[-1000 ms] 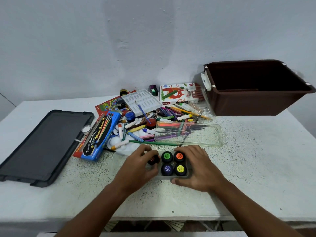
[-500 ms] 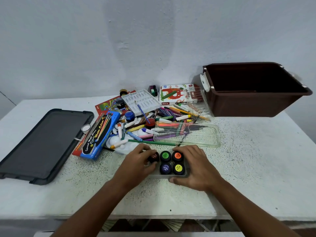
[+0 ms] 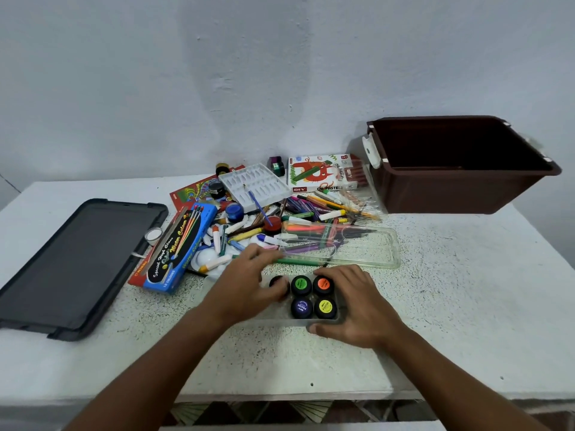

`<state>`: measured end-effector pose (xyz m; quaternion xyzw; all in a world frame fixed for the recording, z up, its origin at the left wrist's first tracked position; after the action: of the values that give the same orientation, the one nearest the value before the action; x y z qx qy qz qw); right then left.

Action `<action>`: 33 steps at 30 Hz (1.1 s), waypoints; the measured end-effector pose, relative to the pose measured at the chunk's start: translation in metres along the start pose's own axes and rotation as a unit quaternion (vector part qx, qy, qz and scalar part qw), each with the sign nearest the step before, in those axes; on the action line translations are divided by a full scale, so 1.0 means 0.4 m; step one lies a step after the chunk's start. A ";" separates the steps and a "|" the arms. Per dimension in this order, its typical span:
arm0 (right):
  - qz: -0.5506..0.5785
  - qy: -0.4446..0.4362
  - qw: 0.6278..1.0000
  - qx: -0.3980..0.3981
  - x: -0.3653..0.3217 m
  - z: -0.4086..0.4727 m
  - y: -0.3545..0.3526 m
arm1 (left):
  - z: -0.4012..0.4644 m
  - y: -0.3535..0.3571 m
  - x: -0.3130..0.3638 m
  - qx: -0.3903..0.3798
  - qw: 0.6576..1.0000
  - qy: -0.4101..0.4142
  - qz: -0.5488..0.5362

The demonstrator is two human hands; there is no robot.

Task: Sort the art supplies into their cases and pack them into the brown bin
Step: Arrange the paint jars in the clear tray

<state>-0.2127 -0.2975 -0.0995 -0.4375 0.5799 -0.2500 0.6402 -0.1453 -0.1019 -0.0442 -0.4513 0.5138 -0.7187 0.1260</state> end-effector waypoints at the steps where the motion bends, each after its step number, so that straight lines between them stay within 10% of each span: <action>1: 0.001 0.002 1.000 0.002 0.000 0.000 0.000 | 0.017 -0.016 0.001 0.022 1.000 0.012 0.013; 5: 0.002 0.010 1.000 0.001 -0.001 0.001 0.000 | 0.120 -0.064 -0.015 0.055 0.989 0.011 0.139; 14: 0.008 0.031 0.999 0.005 -0.005 0.009 -0.003 | 0.274 -0.035 -0.051 -0.160 0.901 -0.040 0.401; 25: 0.006 0.029 1.000 0.007 -0.004 0.010 -0.004 | 0.292 -0.039 -0.060 -0.129 0.931 0.013 0.342; 33: 0.010 0.027 0.999 0.022 -0.002 0.006 -0.003 | 0.191 -0.107 -0.046 -0.065 0.992 0.063 0.084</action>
<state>-0.2104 -0.2967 -0.0982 -0.4104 0.5956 -0.2686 0.6361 -0.0633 -0.1190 -0.0121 -0.3680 0.6021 -0.6977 0.1236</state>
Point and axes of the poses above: each hand's wrist, its own z-axis towards the middle knuckle, its own y-axis out of the palm, x = y × z, the point moved 4 cm from there along z, towards the middle knuckle, and after that the axes turned 10 degrees about -x, right-handed, at the moved point
